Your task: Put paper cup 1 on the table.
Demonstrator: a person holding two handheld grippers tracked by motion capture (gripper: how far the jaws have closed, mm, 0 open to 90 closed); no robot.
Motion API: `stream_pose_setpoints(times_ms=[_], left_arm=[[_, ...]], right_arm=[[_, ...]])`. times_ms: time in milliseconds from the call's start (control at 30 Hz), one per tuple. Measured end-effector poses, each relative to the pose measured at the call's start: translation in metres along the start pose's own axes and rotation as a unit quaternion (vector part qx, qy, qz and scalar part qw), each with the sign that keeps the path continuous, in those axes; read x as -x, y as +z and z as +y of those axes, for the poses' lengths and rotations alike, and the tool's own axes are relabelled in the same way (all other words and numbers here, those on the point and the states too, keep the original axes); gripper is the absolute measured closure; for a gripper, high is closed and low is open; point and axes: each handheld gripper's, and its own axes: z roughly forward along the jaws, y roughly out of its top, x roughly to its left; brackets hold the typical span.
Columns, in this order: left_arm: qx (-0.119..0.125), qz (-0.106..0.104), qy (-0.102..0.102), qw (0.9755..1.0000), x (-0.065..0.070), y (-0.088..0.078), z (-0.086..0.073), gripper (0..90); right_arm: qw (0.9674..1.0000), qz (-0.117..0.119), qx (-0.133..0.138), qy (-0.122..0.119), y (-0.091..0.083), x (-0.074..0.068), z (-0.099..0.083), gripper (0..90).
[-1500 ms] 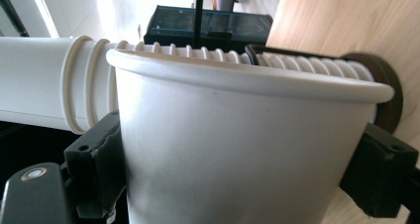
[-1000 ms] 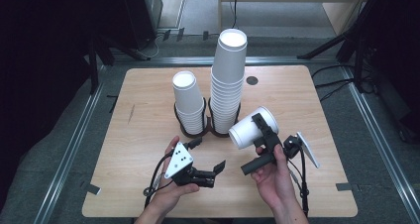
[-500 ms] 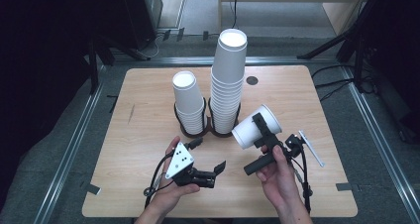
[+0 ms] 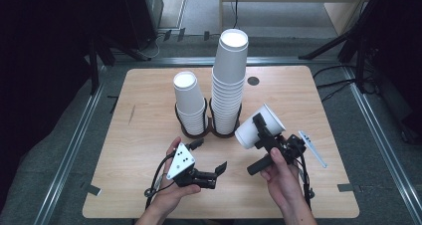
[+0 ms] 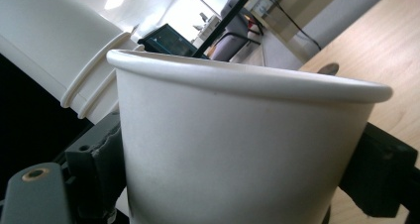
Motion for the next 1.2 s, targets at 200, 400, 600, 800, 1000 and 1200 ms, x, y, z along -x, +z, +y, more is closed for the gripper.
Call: stream_pose_setpoints(times_ms=[200, 400, 600, 800, 1000, 1200], left_arm=[[0.001, 0.0, 0.0, 1.0, 0.0, -0.0003, 0.0002, 0.0], [0.0, 0.001, 0.001, 1.0, 0.0002, -0.0002, 0.0002, 0.0], [0.0, 0.001, 0.001, 1.0, 0.0, -0.0002, 0.0001, 0.0], [0.0, 0.001, 0.0, 1.0, 0.0001, -0.0002, 0.0002, 0.0], [0.0, 0.001, 0.001, 1.0, 0.0004, -0.0003, 0.0005, 0.0], [0.0, 0.0, 0.0, 1.0, 0.0002, -0.0007, 0.0007, 0.0]], right_arm=[[0.9983, -0.006, 0.014, -0.056, -0.0009, -0.0038, 0.0007, 12.5], [0.9964, -0.011, 0.019, -0.082, -0.0006, -0.0039, 0.0002, 12.5], [0.9923, -0.019, 0.026, -0.12, -0.0003, -0.0039, -0.0013, 12.5], [0.9863, -0.031, 0.039, -0.157, -0.0009, -0.0062, -0.0037, 12.5], [0.9778, -0.044, 0.049, -0.199, -0.0008, -0.0075, -0.006, 12.4], [0.9693, -0.053, 0.059, -0.233, -0.0001, -0.0073, -0.0064, 12.4]])
